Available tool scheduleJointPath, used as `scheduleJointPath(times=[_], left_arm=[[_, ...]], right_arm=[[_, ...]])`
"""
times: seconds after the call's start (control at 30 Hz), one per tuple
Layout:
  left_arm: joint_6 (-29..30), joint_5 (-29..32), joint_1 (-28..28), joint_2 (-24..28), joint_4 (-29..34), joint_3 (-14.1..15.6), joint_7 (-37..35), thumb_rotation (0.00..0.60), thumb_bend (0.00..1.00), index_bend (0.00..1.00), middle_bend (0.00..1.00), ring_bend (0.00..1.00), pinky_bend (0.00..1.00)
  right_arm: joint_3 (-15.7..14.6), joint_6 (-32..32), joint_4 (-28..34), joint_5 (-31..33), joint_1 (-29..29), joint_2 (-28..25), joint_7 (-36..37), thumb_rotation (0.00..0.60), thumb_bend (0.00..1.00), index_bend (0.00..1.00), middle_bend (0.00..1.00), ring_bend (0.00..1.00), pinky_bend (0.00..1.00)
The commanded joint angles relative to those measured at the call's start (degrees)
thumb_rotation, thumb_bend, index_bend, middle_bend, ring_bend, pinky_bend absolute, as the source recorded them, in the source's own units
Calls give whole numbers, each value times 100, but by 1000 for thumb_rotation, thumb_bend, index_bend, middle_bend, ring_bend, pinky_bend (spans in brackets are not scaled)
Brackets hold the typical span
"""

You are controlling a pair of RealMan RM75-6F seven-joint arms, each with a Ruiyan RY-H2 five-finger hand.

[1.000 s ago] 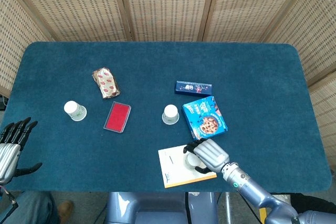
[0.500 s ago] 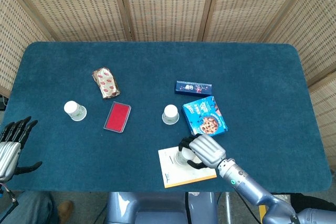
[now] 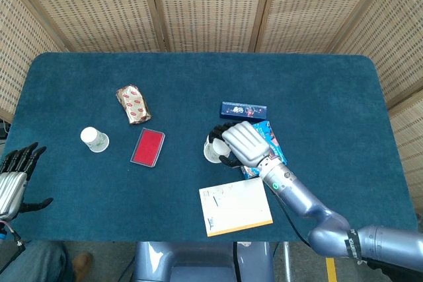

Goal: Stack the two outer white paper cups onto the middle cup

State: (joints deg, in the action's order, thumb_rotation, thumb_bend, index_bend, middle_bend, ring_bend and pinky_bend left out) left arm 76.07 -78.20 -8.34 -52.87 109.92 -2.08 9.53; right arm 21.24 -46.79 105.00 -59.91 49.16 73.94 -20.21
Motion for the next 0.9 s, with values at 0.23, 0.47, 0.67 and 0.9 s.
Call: scheduleJointPath(times=[0.23,0.47,0.67,0.9], left_arm=[[-192,387,-144,-78,-26,-90,201,600,0,0,0,0,0],[-261,530,-199,-102,-44,-108,250,600,0,0,0,0,0],[-281,582,-228,-115,-43,-104,279,600,0,0,0,0,0],[-254,574,-228,-113,-36,-86,269,600,0,0,0,0,0]], right_arm=[[-119,200,-922,1718,1083,559,-746,600,544,426,474,420,468],[-272,161,-1115,2111,1341,652,-802,600,559,426,474,420,468],[-399,106,-1202,2165,1451,651,-771,600,560,427,474,420,468],[-489,11,-1197,2225,1520,612,-723,600,560,426,474,420,468]])
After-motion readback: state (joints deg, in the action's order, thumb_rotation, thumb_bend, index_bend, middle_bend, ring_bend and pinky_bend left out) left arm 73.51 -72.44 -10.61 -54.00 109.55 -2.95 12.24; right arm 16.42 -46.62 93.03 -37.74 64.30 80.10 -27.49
